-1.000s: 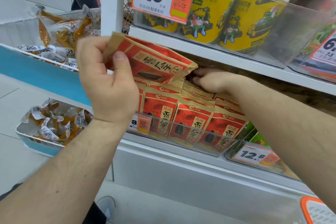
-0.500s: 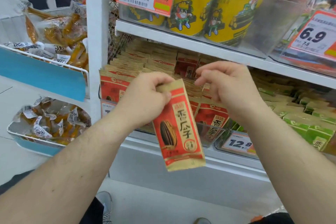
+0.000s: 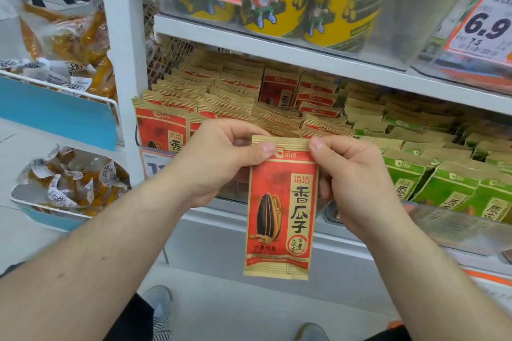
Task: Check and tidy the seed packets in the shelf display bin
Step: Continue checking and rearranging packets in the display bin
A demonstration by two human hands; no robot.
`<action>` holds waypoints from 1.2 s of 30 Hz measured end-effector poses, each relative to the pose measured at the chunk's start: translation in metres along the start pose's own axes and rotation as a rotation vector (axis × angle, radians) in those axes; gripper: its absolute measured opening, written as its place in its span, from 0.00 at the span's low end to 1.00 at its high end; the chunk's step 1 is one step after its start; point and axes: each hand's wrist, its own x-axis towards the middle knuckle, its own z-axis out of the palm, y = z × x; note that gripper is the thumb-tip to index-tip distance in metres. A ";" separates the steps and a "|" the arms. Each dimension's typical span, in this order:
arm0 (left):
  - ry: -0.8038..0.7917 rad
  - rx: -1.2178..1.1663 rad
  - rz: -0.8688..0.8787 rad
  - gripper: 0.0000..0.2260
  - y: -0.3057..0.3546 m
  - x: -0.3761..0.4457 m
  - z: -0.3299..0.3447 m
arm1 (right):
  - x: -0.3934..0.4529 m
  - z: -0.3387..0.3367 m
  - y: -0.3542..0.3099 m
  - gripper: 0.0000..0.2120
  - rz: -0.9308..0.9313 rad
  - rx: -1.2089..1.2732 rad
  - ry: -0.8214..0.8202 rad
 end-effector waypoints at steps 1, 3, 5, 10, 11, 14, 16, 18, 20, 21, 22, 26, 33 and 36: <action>-0.009 -0.009 -0.004 0.06 -0.002 0.001 0.000 | 0.000 -0.001 0.000 0.15 0.017 0.042 0.004; -0.019 -0.027 -0.005 0.06 -0.004 0.002 0.002 | 0.000 -0.003 0.000 0.16 0.044 0.099 0.007; -0.018 -0.039 -0.007 0.07 -0.004 0.004 0.004 | 0.001 -0.005 0.000 0.16 0.048 0.110 -0.001; -0.015 -0.050 0.018 0.08 -0.006 0.006 0.010 | 0.002 -0.009 0.003 0.14 0.029 0.091 0.003; -0.028 -0.050 0.005 0.09 -0.006 0.006 0.011 | 0.002 -0.010 0.004 0.14 0.027 0.091 0.015; -0.158 0.000 -0.096 0.12 -0.007 0.003 0.011 | 0.003 -0.012 0.003 0.15 0.041 0.118 0.060; -0.200 0.021 -0.122 0.12 -0.009 0.001 0.012 | 0.004 -0.013 0.003 0.15 0.061 0.145 0.081; -0.157 -0.002 -0.102 0.12 -0.009 0.001 0.013 | 0.004 -0.015 0.003 0.15 0.059 0.138 0.079; -0.089 -0.025 -0.058 0.11 -0.008 0.002 0.013 | 0.003 -0.017 0.003 0.16 0.067 0.079 0.015; -0.056 -0.043 -0.034 0.11 -0.007 0.003 0.012 | 0.002 -0.018 0.003 0.16 0.081 0.030 -0.042; -0.026 -0.064 -0.013 0.12 -0.006 0.003 0.011 | 0.001 -0.018 0.004 0.15 0.093 -0.019 -0.104; -0.032 -0.098 -0.033 0.14 -0.002 0.001 0.008 | 0.000 -0.018 0.005 0.23 0.087 -0.070 -0.160; -0.118 -0.085 -0.062 0.13 -0.005 -0.003 0.010 | 0.004 -0.024 0.005 0.14 0.093 0.042 -0.209; -0.067 -0.133 -0.025 0.16 -0.004 -0.001 0.006 | 0.004 -0.031 0.007 0.18 0.110 -0.035 -0.409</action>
